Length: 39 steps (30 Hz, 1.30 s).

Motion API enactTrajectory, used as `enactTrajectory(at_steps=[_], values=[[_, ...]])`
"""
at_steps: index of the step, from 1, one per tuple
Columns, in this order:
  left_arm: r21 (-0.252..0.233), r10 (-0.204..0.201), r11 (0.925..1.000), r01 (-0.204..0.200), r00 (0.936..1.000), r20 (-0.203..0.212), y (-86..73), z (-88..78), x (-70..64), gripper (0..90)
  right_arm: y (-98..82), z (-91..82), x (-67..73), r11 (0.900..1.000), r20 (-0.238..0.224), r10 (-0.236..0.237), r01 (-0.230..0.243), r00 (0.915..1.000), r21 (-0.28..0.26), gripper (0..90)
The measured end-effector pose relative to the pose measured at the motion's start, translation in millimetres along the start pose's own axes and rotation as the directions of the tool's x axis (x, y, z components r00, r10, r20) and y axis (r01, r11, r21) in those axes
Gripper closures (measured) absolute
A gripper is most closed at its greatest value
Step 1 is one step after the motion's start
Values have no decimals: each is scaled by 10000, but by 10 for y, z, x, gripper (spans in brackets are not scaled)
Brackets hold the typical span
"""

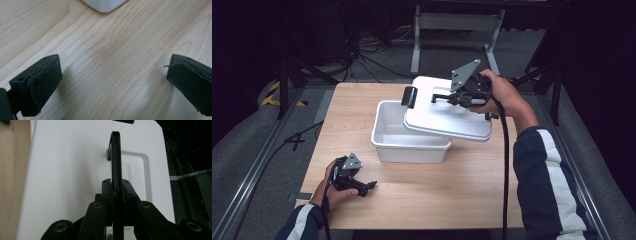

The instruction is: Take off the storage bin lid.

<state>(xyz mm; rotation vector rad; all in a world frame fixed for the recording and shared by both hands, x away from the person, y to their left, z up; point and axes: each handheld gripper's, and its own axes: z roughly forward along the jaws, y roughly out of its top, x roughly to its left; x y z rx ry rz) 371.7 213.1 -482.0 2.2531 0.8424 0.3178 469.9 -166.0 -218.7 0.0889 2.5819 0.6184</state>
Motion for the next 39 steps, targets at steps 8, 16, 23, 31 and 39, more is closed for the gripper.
enactTrajectory(at_steps=[8, 16, 23, 31, 39], values=[[10, 40, 10000, -40, 10000, -20, 5, 3, 4, 2, -428, -238, -51, 9969, 424, 755, -763, 9962, 184, 838], [-22, -84, 10000, 84, 10000, -30, 3, 7, -8, 3, -765, -359, -50, 9921, 573, 1194, -1214, 9912, 318, 837], [14, -25, 10000, 25, 10000, -47, 4, 4, -4, 3, -1053, -422, -59, 9848, 751, 1638, -1675, 9836, 454, 837], [13, -30, 10000, 30, 10000, -60, 4, 4, -5, 3, -1280, -395, -22, 9789, 759, 1934, -1976, 9782, 521, 837], [15, -30, 10000, 30, 10000, -51, 4, 4, -4, 3, -1457, -235, 4, 9754, 631, 2069, -2109, 9763, 647, 836]])
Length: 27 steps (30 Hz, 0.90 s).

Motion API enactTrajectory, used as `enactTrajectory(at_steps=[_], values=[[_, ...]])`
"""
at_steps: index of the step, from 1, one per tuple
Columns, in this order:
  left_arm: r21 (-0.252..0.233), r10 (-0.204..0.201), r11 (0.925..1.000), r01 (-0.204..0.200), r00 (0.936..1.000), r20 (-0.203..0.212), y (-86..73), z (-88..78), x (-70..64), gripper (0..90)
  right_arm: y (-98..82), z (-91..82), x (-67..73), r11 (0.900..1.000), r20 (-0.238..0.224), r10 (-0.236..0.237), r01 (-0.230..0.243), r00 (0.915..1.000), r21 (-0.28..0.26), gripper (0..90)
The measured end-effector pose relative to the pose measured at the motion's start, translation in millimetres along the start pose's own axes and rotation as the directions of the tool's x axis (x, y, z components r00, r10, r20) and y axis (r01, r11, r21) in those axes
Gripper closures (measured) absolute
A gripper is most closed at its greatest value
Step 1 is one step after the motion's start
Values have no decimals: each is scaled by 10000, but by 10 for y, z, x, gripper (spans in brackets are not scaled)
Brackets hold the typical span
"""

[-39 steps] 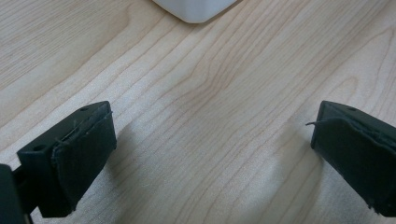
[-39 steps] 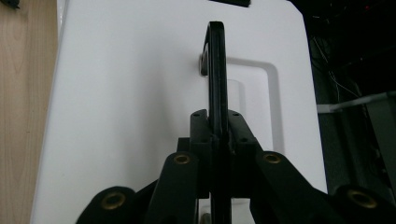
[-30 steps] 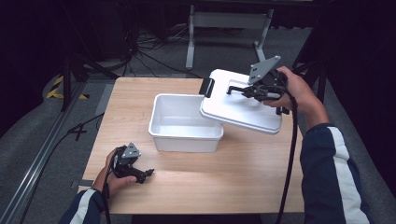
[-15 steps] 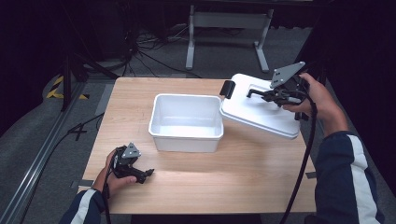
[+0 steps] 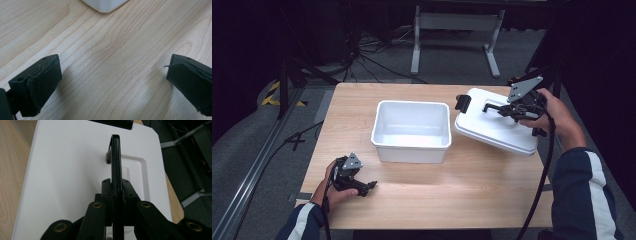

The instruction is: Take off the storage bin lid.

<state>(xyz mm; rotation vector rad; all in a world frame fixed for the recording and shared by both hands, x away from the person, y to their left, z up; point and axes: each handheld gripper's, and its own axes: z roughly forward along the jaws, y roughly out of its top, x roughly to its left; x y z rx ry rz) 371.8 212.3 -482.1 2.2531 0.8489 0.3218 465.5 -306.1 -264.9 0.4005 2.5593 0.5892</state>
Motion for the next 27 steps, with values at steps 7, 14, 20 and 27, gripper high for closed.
enactTrajectory(at_steps=[7, 14, 20, 27], values=[[-2, -3, 10000, 3, 10000, -7, 0, 0, -1, 3, -122, 168, 14, 9997, -187, 186, -183, 9997, 155, 835], [6, -11, 10000, 11, 10000, -16, 0, -1, -2, 3, -248, 370, 20, 9982, -347, 554, -545, 9979, 258, 835], [4, -12, 10000, 12, 10000, -10, 0, -1, -2, 3, -303, 566, 44, 9969, -562, 689, -666, 9960, 424, 835], [-1, -10, 10000, 10, 10000, -11, 0, 0, -1, 3, -358, 763, 66, 9951, -761, 858, -816, 9934, 565, 836]])
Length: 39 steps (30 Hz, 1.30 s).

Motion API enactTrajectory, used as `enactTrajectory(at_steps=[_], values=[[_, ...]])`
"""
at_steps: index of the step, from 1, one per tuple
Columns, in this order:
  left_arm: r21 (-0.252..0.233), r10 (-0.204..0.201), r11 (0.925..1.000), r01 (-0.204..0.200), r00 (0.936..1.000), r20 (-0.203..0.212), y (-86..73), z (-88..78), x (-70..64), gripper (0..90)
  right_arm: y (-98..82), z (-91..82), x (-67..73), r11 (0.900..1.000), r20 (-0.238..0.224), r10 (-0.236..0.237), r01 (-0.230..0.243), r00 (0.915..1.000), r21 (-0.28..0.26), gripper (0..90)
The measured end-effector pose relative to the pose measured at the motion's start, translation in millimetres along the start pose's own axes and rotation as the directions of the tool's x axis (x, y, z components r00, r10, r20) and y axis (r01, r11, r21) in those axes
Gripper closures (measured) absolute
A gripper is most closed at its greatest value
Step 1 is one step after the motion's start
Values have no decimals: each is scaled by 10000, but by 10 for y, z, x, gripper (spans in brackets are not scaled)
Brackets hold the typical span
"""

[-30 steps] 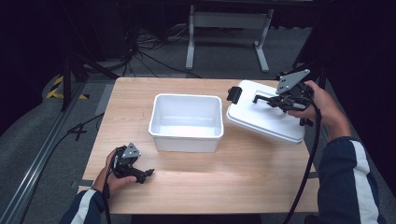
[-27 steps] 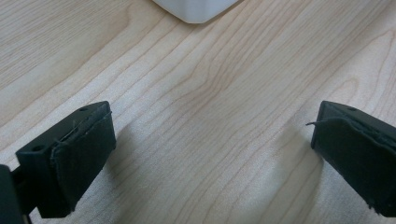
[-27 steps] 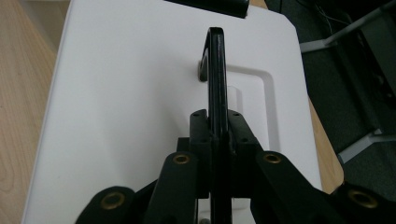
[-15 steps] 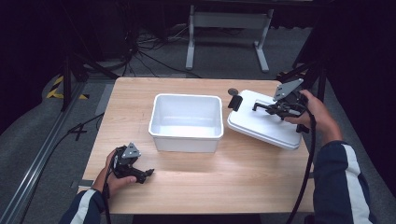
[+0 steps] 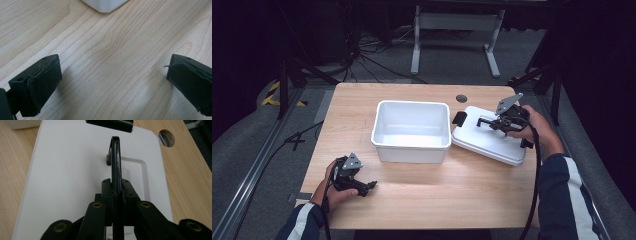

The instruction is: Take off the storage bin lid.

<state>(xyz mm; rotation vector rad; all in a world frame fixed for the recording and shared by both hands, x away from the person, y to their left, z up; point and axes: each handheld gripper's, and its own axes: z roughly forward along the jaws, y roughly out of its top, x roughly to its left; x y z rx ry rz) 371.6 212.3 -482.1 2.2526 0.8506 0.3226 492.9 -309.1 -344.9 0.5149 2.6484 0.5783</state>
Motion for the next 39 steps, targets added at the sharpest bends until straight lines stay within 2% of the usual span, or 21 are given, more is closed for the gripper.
enactTrajectory(at_steps=[8, 17, 25, 28, 32, 39], values=[[2, -5, 10000, 5, 10000, 3, 0, 0, 0, 3, -36, 138, -29, 9997, -35, 215, -215, 9998, -95, 837], [6, -2, 10000, 2, 10000, 0, 0, 0, 0, 3, -50, 306, -43, 9989, -72, 472, -472, 9989, 70, 836], [-18, 23, 10000, -23, 10000, -18, 0, 1, 2, 3, -36, 381, -53, 9981, -30, 614, -614, 9981, 25, 831], [-11, 23, 10000, -23, 10000, -22, 1, 0, 2, 3, -33, 407, -48, 9978, -33, 645, -644, 9979, 172, 815], [6, -5, 10000, 5, 10000, -16, 0, -1, -2, 3, -36, 380, -50, 9967, -53, 798, -798, 9968, -139, 783], [4, -14, 10000, 14, 10000, -15, 0, -1, -2, 3, -26, 298, -24, 9963, 126, 833, -830, 9964, -219, 718]])
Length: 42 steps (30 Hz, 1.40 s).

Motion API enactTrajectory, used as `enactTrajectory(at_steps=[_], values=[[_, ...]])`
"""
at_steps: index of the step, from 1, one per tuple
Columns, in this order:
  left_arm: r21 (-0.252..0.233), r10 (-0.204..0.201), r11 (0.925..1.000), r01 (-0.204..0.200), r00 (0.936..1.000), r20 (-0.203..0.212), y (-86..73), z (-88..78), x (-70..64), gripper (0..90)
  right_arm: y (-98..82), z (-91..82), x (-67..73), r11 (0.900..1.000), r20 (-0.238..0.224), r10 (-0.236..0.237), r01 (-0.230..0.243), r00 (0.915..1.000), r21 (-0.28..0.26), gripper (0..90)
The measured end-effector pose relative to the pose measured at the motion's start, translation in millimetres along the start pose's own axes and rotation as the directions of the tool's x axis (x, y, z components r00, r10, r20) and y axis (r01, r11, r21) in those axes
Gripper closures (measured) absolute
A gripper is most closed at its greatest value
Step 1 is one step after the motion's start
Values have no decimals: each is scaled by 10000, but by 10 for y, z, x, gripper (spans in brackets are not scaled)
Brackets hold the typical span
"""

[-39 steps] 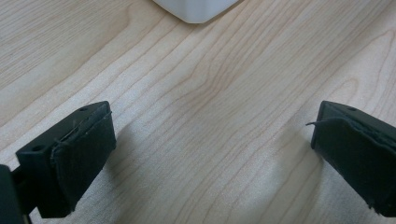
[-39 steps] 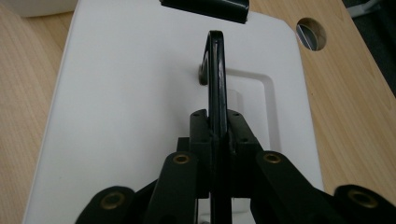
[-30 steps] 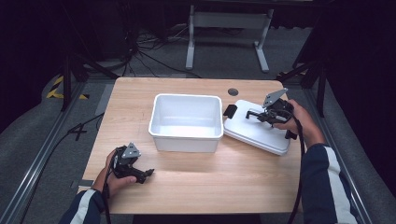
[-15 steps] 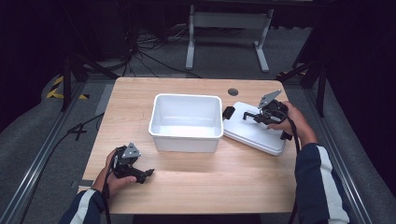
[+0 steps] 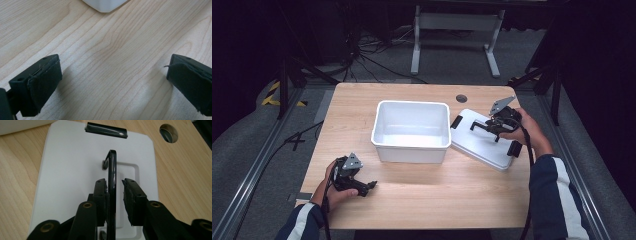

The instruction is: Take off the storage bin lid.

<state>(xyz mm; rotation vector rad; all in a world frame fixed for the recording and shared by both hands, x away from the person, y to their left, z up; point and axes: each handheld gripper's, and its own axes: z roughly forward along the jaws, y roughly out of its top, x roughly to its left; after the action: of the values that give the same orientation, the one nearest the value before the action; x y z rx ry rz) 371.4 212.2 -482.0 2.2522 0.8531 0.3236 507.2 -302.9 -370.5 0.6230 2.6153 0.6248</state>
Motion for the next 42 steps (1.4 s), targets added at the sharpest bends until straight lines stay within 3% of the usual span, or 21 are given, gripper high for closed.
enactTrajectory(at_steps=[24, 42], values=[[6, 40, 10000, -40, 10000, -13, 0, -2, 2, 4, 5, -338, 192, 9934, 257, 623, -595, 9977, -984, 536], [0, -2, 10000, 2, 10000, 5, 0, 0, 0, 3, -84, -559, 364, 9895, 471, 734, -668, 9962, -1285, 485]])
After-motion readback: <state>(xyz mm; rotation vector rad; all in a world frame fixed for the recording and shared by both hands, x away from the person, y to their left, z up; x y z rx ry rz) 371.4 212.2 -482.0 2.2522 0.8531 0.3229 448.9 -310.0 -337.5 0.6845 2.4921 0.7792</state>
